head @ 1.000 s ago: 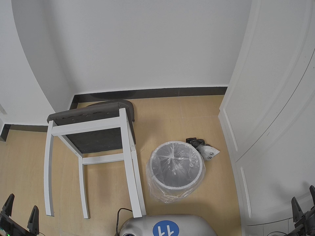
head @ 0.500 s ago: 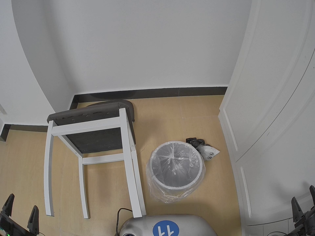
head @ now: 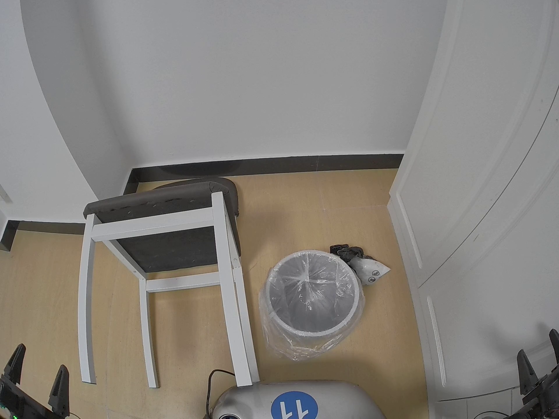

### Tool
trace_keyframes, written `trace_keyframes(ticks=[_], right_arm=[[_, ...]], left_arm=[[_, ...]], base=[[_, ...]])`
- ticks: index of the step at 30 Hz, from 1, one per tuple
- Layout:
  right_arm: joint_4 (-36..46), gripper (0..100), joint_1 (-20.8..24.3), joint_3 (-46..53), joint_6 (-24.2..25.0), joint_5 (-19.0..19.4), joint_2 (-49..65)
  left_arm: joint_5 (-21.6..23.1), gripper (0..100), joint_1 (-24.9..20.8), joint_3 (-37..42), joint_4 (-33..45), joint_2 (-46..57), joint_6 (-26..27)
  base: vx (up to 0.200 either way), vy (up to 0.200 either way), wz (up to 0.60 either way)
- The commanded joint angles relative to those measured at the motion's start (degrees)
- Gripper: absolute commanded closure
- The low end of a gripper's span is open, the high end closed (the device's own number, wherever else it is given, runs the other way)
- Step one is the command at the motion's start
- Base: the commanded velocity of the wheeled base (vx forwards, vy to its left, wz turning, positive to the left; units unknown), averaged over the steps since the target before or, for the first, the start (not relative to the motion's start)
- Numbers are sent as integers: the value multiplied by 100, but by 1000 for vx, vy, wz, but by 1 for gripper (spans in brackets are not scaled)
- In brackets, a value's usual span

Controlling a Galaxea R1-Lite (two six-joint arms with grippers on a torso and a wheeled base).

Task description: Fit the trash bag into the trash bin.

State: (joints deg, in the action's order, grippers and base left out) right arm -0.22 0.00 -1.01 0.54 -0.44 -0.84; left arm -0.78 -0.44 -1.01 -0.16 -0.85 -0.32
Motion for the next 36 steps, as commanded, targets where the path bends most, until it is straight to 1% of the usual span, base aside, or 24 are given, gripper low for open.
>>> trace_keyframes(ticks=[1, 36], right_arm=[[-4, 0, 0, 101, -1, 0, 84], [-4, 0, 0, 101, -1, 0, 84]], left_arm=[[-1, 0, 0, 101, -2, 85, -3], [-1, 0, 0, 101, -2, 85, -3]], base=[[0, 0, 0], [0, 0, 0]])
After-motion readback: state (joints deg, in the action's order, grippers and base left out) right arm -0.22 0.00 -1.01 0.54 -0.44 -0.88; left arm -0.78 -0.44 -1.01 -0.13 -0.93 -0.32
